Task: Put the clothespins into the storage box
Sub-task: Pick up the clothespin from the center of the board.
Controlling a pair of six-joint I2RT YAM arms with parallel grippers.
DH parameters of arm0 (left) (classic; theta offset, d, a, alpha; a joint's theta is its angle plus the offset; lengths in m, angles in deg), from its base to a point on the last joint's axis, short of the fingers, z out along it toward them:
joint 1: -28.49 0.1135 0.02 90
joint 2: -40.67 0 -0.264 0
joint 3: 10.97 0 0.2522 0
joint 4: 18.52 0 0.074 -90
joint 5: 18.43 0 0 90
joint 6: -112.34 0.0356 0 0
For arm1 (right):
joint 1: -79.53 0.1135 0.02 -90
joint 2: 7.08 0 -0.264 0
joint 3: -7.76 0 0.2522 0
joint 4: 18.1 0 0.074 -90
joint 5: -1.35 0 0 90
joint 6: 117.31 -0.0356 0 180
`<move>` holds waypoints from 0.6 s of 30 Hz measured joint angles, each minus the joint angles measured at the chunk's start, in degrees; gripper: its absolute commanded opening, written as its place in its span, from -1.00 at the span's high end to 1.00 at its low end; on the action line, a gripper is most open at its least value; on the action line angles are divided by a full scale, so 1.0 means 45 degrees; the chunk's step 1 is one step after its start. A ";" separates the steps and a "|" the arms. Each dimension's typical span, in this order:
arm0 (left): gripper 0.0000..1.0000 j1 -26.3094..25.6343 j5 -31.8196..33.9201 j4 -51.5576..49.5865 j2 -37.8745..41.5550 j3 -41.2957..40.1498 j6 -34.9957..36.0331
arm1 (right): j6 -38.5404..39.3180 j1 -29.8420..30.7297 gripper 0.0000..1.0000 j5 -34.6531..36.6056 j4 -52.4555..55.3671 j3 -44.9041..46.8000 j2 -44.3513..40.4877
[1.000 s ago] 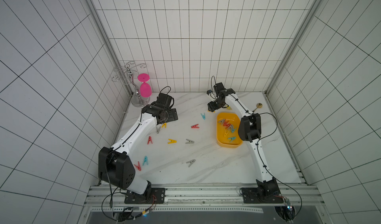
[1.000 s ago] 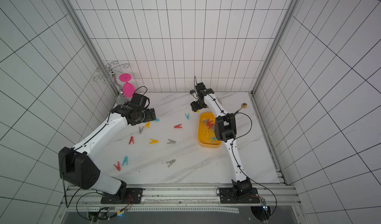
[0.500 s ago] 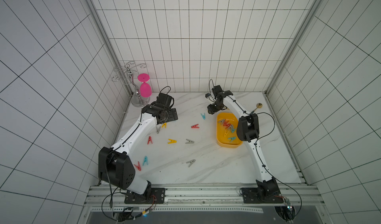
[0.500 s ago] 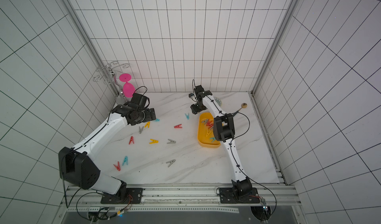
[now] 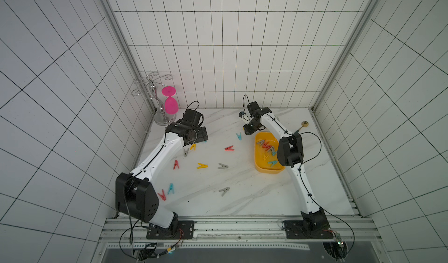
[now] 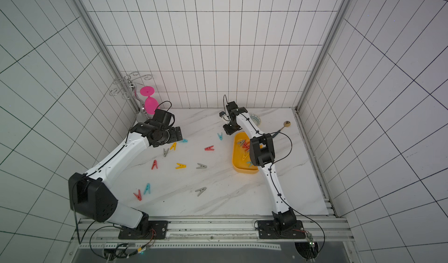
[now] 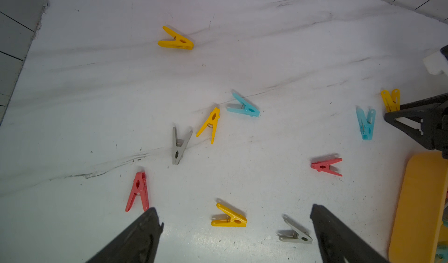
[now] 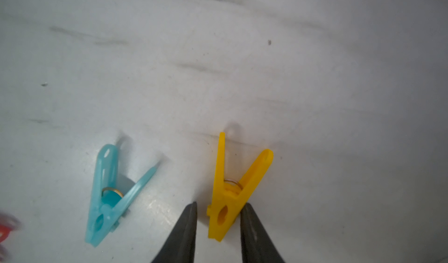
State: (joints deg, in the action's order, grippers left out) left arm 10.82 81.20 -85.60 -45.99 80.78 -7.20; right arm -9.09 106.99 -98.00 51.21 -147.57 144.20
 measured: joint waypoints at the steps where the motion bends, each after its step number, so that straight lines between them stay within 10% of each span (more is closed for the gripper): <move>1: -0.96 0.0015 0.0000 0.0000 0.0005 0.0000 0.0000 | -0.0029 0.0000 0.46 0.0000 -0.0063 0.0015 -0.0005; 18: -0.97 0.0034 0.0107 -0.0005 0.0860 -0.0126 -0.0102 | -0.2633 0.0112 0.79 -0.0233 -0.2710 0.4643 -0.3929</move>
State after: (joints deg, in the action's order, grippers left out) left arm 10.97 81.68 -85.62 -42.12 80.22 -7.66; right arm -20.94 107.50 -99.05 39.01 -126.68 126.52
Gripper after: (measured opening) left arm 0.982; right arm 0.171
